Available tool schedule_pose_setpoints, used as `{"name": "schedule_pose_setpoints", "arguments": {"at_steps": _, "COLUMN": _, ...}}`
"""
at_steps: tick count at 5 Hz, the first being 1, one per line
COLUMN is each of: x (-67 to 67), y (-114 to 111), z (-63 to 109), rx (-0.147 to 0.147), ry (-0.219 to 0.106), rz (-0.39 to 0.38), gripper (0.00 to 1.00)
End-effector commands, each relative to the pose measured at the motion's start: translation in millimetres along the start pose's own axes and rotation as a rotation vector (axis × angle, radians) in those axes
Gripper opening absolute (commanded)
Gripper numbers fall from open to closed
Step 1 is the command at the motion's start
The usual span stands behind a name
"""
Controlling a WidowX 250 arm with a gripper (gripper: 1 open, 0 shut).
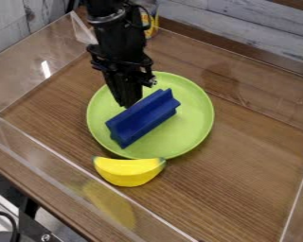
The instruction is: Remove the blue object from inside the green plate and put it on the table
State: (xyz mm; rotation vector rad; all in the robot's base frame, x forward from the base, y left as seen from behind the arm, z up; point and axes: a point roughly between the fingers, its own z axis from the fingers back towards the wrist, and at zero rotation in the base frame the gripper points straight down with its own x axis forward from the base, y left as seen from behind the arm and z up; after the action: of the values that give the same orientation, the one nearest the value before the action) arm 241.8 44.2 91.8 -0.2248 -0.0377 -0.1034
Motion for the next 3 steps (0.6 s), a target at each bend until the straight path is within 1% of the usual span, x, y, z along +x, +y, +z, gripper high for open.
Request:
{"name": "schedule_pose_setpoints", "arguments": {"at_steps": 1, "x": 7.4, "y": 3.6, "z": 9.4, "rx": 0.015, "ry": -0.040, "rz": -0.003, "gripper": 0.00}}
{"name": "schedule_pose_setpoints", "arguments": {"at_steps": 3, "x": 7.3, "y": 6.5, "z": 13.6, "rx": 0.010, "ry": -0.040, "rz": 0.002, "gripper": 0.00}}
